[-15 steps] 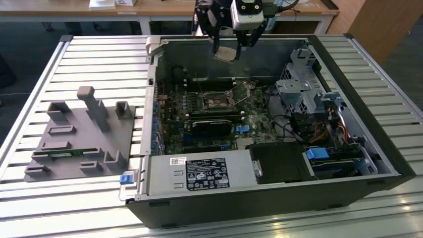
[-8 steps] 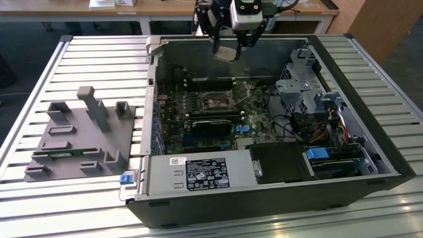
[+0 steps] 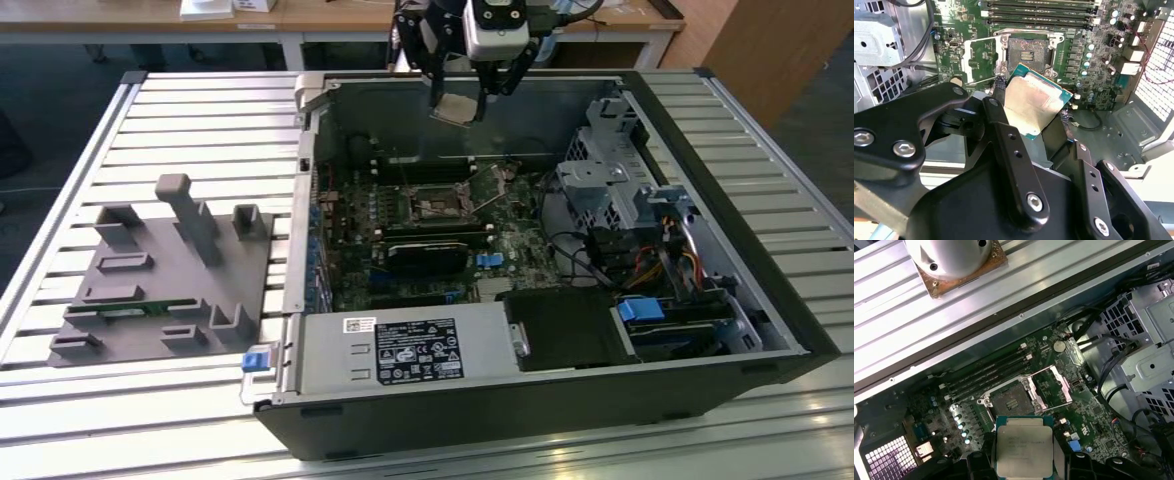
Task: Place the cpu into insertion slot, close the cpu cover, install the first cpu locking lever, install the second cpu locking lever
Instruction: 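Place the cpu into insertion slot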
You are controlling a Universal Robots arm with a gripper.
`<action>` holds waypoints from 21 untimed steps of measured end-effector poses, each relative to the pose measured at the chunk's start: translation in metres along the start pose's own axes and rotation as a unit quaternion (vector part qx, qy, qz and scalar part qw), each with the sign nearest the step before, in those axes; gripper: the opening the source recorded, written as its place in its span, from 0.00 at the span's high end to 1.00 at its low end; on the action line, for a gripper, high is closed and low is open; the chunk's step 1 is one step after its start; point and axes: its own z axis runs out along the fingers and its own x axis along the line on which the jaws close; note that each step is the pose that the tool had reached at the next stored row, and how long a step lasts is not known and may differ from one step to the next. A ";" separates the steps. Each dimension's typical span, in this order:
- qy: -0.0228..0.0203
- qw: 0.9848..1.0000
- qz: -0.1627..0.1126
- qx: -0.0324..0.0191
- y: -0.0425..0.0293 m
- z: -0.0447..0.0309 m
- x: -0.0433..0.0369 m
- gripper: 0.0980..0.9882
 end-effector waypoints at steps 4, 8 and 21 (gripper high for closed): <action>0.000 1.000 0.004 0.000 0.0000 0.0000 0.0000 0.50; -0.001 1.000 0.008 0.000 0.0000 0.0000 0.0000 0.50; -0.002 1.000 0.020 0.000 0.0000 0.0000 0.0000 0.50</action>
